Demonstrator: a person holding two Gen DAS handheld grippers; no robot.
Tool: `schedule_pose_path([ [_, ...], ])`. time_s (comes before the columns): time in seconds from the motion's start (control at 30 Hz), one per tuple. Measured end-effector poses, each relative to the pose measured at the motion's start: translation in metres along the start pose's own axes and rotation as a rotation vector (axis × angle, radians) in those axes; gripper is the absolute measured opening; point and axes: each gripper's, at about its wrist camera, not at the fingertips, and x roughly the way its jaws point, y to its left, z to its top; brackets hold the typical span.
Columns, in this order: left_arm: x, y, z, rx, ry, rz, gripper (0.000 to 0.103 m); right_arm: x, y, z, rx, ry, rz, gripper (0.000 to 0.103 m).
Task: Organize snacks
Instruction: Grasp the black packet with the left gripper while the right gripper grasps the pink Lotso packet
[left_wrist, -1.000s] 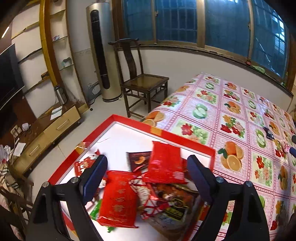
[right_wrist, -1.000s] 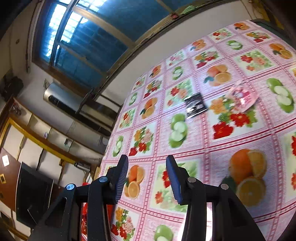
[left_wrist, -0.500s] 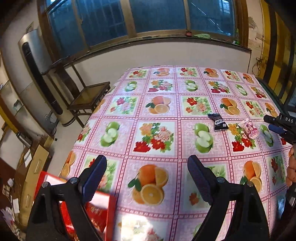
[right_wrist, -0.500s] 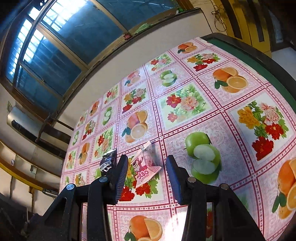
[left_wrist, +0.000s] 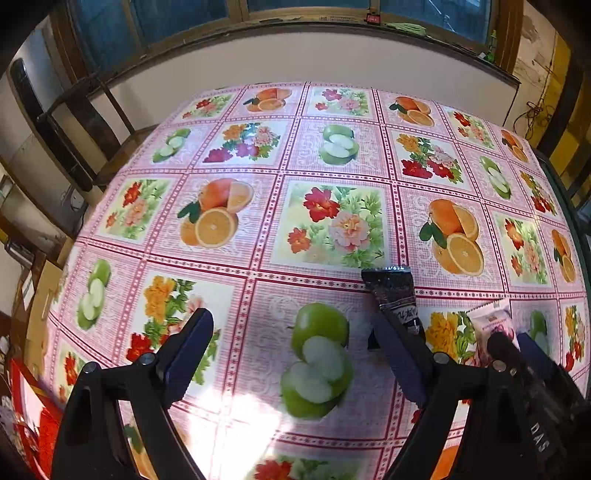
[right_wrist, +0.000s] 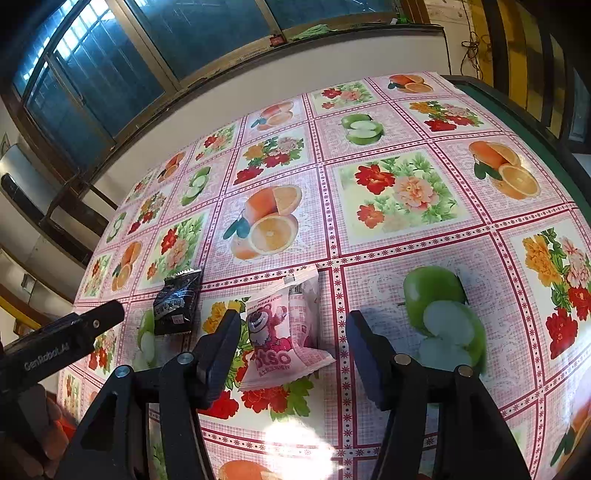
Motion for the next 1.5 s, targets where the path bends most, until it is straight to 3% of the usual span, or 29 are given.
schedule_pose_path([
  [0.17,0.013,-0.010,-0.003,-0.042,-0.016,-0.013,0.088,0.002,0.004,-0.002,-0.035,-0.011,-0.081,0.063],
  [0.27,0.009,-0.023,-0.002,-0.010,-0.046,-0.020,0.088,0.002,-0.001,-0.001,-0.031,-0.014,-0.106,0.043],
  [0.33,0.006,-0.034,0.000,0.024,-0.062,-0.025,0.088,0.001,-0.007,0.001,0.001,-0.008,-0.099,0.041],
  [0.6,0.031,-0.055,0.000,0.028,0.001,-0.011,0.088,-0.006,-0.029,0.006,0.084,0.033,-0.062,0.040],
  [0.87,0.042,-0.055,0.000,-0.014,-0.006,-0.038,0.088,-0.008,-0.032,0.006,0.104,0.036,-0.054,0.040],
  [1.13,0.034,-0.056,-0.002,0.011,-0.038,-0.077,0.042,-0.007,-0.034,0.007,0.114,0.042,-0.038,0.040],
  [1.33,0.029,-0.052,-0.011,0.022,-0.056,-0.084,0.028,-0.009,-0.036,0.007,0.133,0.054,-0.015,0.040],
  [1.5,0.023,-0.043,-0.022,0.037,-0.048,-0.096,0.027,-0.012,-0.042,0.005,0.169,0.064,0.022,0.040],
])
